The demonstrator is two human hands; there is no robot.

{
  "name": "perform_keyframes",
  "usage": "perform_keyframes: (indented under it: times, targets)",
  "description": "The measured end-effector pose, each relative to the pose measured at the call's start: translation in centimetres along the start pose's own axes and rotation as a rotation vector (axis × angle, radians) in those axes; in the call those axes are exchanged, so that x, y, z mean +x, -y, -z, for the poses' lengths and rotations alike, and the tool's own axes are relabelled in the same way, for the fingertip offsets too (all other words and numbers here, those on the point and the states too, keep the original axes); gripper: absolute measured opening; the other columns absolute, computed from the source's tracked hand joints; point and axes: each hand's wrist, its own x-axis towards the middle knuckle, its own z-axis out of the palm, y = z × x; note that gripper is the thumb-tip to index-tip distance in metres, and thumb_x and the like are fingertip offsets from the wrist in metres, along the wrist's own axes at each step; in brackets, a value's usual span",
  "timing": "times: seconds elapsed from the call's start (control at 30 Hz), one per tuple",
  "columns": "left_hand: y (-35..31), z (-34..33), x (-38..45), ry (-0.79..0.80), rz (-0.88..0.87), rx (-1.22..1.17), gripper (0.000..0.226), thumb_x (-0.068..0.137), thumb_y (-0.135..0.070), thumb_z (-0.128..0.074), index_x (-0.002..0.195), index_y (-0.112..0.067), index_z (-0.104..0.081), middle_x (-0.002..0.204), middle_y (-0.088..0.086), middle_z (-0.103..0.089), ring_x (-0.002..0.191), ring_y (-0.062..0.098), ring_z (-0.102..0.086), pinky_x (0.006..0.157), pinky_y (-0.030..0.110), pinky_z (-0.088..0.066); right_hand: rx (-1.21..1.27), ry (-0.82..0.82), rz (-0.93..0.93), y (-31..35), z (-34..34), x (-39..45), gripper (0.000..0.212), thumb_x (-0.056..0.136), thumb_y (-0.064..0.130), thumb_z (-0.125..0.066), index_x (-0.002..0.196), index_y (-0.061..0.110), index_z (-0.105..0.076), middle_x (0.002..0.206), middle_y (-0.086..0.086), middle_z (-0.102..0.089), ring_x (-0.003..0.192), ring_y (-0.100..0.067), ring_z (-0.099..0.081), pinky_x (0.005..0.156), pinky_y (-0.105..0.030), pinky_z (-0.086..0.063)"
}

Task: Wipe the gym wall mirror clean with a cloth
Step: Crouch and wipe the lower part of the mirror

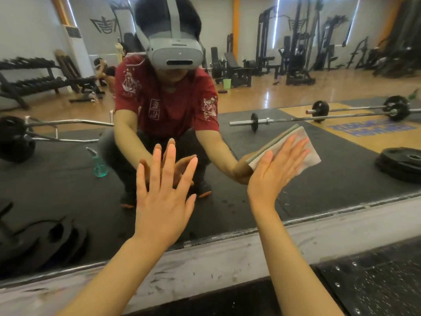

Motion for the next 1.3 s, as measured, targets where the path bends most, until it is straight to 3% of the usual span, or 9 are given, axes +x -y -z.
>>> perform_keyframes:
  times: [0.13, 0.23, 0.37, 0.53, 0.67, 0.83, 0.97, 1.1, 1.3]
  targets:
    - [-0.2, -0.5, -0.7, -0.028, 0.254, -0.091, 0.076, 0.086, -0.039, -0.062, 0.154, -0.033, -0.028, 0.162, 0.022, -0.001, 0.148, 0.047, -0.004, 0.109, 0.072, -0.012, -0.105, 0.072, 0.181, 3.2, -1.1, -1.6, 0.059, 0.102, 0.036, -0.023, 0.154, 0.018, -0.003, 0.161, -0.007, 0.003, 0.15, -0.032, 0.002, 0.119, -0.037, 0.012]
    - [0.1, -0.8, -1.1, -0.029, 0.354, -0.156, 0.078, 0.086, -0.035, -0.067, 0.154, -0.035, -0.028, 0.162, 0.025, 0.001, 0.146, 0.05, -0.003, 0.106, 0.077, -0.016, -0.172, 0.123, 0.262, 4.2, -1.0, -2.5, 0.062, 0.101, 0.036, -0.026, 0.155, 0.015, -0.003, 0.162, -0.012, -0.003, 0.149, -0.035, -0.003, 0.12, -0.047, 0.002]
    - [1.5, -0.9, -1.9, -0.042, 0.264, -0.124, 0.068, 0.092, -0.035, -0.061, 0.153, -0.034, -0.029, 0.162, 0.023, -0.002, 0.147, 0.047, -0.008, 0.106, 0.074, -0.015, -0.199, 0.184, 0.298, 3.0, 1.0, -0.8, 0.066, 0.1, 0.043, -0.027, 0.154, 0.019, 0.001, 0.163, -0.016, -0.006, 0.15, -0.034, -0.004, 0.118, -0.055, -0.011]
    - [5.6, -0.8, -4.0, -0.008, 0.183, -0.057, 0.064, 0.089, -0.043, -0.041, 0.152, -0.036, -0.032, 0.164, 0.015, -0.002, 0.15, 0.04, -0.004, 0.107, 0.073, -0.011, -0.154, 0.164, 0.123, 4.4, 0.7, 0.2, 0.069, 0.096, 0.043, -0.018, 0.156, 0.012, -0.002, 0.163, -0.017, 0.004, 0.151, -0.033, 0.005, 0.121, -0.054, -0.004]
    - [6.6, -0.6, -4.5, 0.005, 0.187, -0.052, 0.062, 0.09, -0.043, -0.038, 0.151, -0.036, -0.034, 0.164, 0.015, -0.004, 0.151, 0.038, -0.001, 0.108, 0.073, -0.011, -0.275, 0.249, 0.44, 8.2, -1.1, -3.6, 0.064, 0.1, 0.035, -0.027, 0.156, 0.01, -0.008, 0.163, -0.019, -0.001, 0.15, -0.037, 0.003, 0.12, -0.056, 0.0]
    - [6.3, -0.4, -4.6, -0.002, 0.186, -0.059, 0.062, 0.09, -0.042, -0.04, 0.151, -0.036, -0.034, 0.164, 0.016, -0.007, 0.15, 0.04, -0.008, 0.109, 0.072, -0.013, -0.364, 0.28, 0.619, 9.9, -2.1, -5.2, 0.066, 0.1, 0.038, -0.032, 0.157, 0.02, -0.006, 0.163, -0.011, -0.001, 0.15, -0.032, 0.005, 0.12, -0.047, 0.005]
    - [6.3, 0.2, -4.6, 0.013, 0.199, -0.072, 0.063, 0.09, -0.043, -0.041, 0.151, -0.037, -0.032, 0.165, 0.014, -0.006, 0.15, 0.039, -0.007, 0.109, 0.07, -0.016, -0.298, 0.233, 0.393, 10.0, -0.8, -2.5, 0.066, 0.1, 0.043, -0.025, 0.157, 0.018, -0.004, 0.164, -0.015, -0.003, 0.15, -0.034, 0.0, 0.12, -0.057, -0.01]
    - [6.3, 0.4, -4.5, 0.011, 0.193, -0.078, 0.062, 0.092, -0.042, -0.048, 0.152, -0.037, -0.031, 0.164, 0.015, -0.007, 0.15, 0.039, -0.008, 0.11, 0.069, -0.017, -0.147, 0.231, 0.252, 11.2, -0.6, -1.6, 0.064, 0.099, 0.04, -0.021, 0.156, 0.018, -0.003, 0.164, -0.012, 0.006, 0.15, -0.031, 0.008, 0.12, -0.057, -0.003]
    - [6.2, 0.2, -4.4, 0.019, 0.208, -0.094, 0.076, 0.085, -0.035, -0.071, 0.151, -0.036, -0.033, 0.164, 0.015, -0.011, 0.149, 0.041, -0.012, 0.109, 0.07, -0.018, -0.313, 0.284, 0.558, 10.3, -1.3, -3.9, 0.061, 0.1, 0.035, -0.028, 0.156, 0.02, -0.01, 0.163, -0.015, -0.005, 0.15, -0.034, 0.001, 0.117, -0.055, -0.007]
